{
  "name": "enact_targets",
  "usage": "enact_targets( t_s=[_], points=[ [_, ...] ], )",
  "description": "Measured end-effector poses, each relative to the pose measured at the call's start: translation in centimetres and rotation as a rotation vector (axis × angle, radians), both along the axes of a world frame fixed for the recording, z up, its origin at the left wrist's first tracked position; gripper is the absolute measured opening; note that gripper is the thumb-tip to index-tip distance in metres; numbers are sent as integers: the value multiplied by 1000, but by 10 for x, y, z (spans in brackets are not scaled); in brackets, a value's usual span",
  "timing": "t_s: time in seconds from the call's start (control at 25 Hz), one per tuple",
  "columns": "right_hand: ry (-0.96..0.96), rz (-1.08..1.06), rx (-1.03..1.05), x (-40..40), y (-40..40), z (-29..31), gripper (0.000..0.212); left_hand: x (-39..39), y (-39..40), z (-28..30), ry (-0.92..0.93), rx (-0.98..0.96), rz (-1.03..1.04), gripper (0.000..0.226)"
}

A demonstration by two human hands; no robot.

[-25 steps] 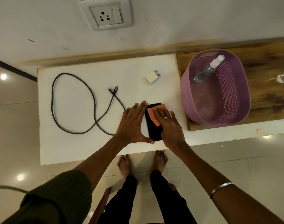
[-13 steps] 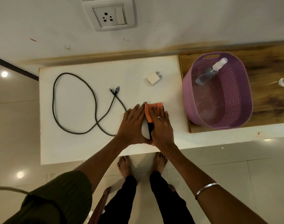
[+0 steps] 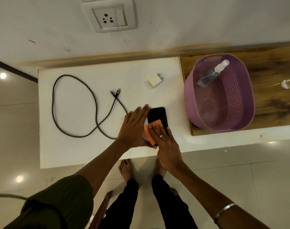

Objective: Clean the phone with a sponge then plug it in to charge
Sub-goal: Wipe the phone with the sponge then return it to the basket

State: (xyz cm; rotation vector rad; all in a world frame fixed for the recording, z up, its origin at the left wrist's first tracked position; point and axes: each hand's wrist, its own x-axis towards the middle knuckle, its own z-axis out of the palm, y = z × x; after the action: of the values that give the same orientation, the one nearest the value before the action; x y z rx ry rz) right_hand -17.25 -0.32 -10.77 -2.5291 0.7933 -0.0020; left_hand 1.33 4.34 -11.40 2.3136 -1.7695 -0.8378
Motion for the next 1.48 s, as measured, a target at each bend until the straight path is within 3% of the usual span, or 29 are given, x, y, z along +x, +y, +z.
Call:
enact_targets(
  t_s=[0.2, 0.6, 0.96, 1.48],
  points=[
    [191, 96, 79, -31, 21, 1, 83, 0, 1, 0, -15, -18, 3, 134],
    [358, 123, 13, -59, 21, 5, 89, 0, 0, 1, -19, 1, -5, 150],
    [236, -82, 30, -38, 14, 8, 84, -2, 0, 1, -21, -30, 8, 153],
    [181, -31, 62, 24, -47, 4, 84, -1, 0, -3, -10, -40, -6, 149]
  ],
)
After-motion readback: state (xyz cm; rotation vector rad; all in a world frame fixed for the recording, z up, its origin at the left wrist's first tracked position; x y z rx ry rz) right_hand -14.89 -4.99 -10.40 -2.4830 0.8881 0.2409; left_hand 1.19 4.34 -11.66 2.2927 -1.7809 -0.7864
